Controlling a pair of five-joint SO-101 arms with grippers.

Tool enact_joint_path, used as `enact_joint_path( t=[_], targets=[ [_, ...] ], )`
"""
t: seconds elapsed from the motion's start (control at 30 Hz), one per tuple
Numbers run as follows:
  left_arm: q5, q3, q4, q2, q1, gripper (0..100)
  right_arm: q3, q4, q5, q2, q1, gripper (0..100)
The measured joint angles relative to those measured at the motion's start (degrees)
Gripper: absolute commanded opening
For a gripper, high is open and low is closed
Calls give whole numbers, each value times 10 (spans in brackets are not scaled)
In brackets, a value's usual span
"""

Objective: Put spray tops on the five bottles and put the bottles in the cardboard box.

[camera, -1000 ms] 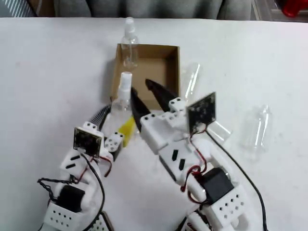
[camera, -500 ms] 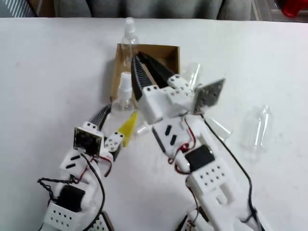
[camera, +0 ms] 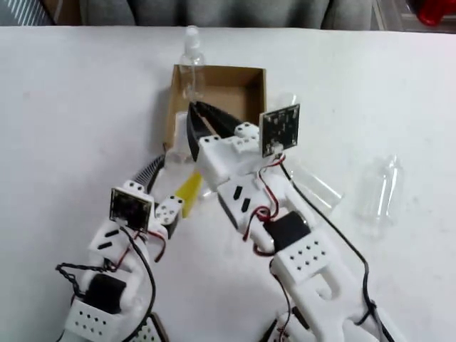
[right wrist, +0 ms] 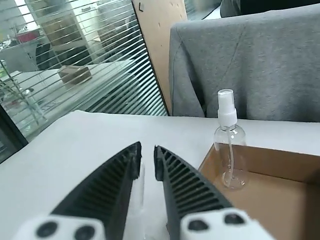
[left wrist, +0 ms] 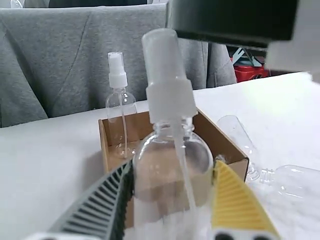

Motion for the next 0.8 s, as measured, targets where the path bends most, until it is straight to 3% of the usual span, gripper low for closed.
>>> enact_joint_path(
  t=[0.2, 0.43, 0.63, 0.8],
  targets=[
    [0, 0, 0, 0, 0, 20, 0, 18, 0, -20, 0, 15],
    [0, 0, 0, 0, 0, 20, 1, 24, 0, -21, 47, 15],
    [0, 0, -31, 0, -39, 20, 1, 61, 0, -21, 57, 15],
    [61, 0, -55, 0, -76, 20, 1, 94, 0, -21, 57, 15]
  ],
)
